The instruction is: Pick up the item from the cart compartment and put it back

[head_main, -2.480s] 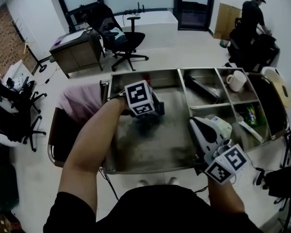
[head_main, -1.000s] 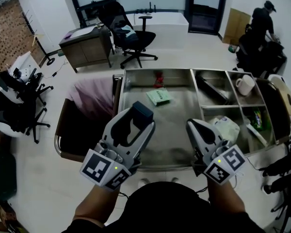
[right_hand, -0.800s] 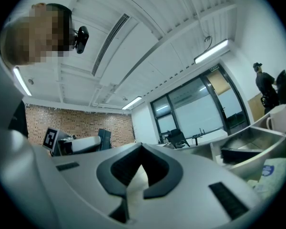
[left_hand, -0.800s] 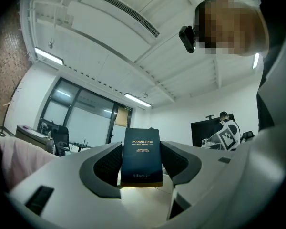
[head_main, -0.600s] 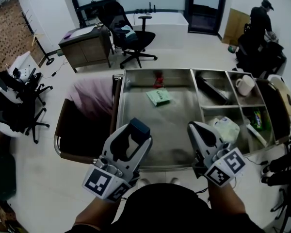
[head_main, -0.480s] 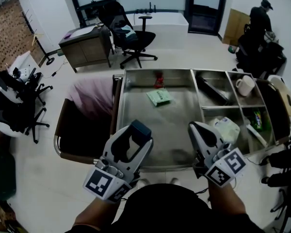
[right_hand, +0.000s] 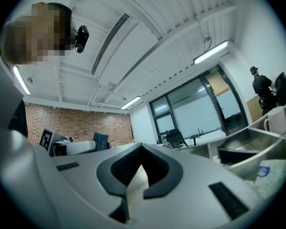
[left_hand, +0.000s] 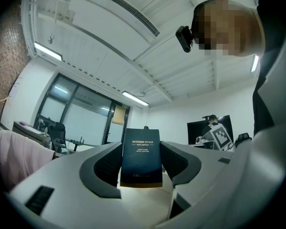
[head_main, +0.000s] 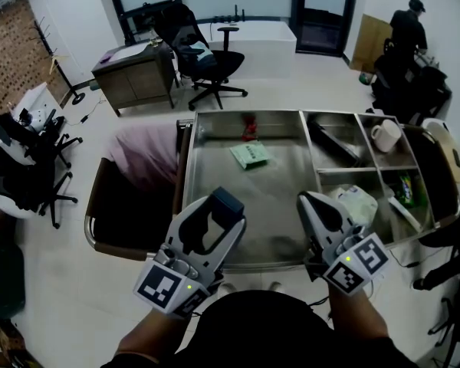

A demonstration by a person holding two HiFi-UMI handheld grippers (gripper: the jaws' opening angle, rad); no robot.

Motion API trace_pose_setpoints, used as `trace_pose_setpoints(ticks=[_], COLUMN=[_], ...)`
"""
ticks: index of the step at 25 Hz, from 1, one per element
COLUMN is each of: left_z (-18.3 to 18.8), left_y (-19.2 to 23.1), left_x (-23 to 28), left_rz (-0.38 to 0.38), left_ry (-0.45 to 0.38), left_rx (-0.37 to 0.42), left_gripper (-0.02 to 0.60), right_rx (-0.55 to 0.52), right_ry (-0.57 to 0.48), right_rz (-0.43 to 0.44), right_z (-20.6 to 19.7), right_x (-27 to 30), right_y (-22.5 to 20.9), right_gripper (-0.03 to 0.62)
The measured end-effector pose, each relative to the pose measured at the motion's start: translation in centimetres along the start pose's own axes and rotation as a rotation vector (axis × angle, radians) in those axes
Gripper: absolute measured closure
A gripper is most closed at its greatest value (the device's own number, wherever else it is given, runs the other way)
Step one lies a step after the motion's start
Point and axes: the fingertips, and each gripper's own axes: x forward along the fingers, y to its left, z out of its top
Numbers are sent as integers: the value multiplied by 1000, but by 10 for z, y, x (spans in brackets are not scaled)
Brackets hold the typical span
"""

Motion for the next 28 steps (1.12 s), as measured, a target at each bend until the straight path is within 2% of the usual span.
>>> trace_pose_setpoints(ticks=[5, 9, 19, 28], left_z=[-1, 7, 2, -1], left_y=[0, -1, 2, 5], left_x=[3, 5, 9, 10], left_rz=[-2, -18, -8, 15], left_ry=[-1, -46, -19, 3], left_rx=[-4, -15, -15, 28], left_gripper=[333, 334, 334, 334], right_rx=[5, 9, 7, -9], right_ry=[-2, -6, -2, 4], right_rz=[-4, -2, -2, -2], right_z=[-1, -2, -4, -3], right_x=[-2, -1, 0, -1], right_y=[-2, -1, 2, 5], right_gripper=[574, 574, 574, 574])
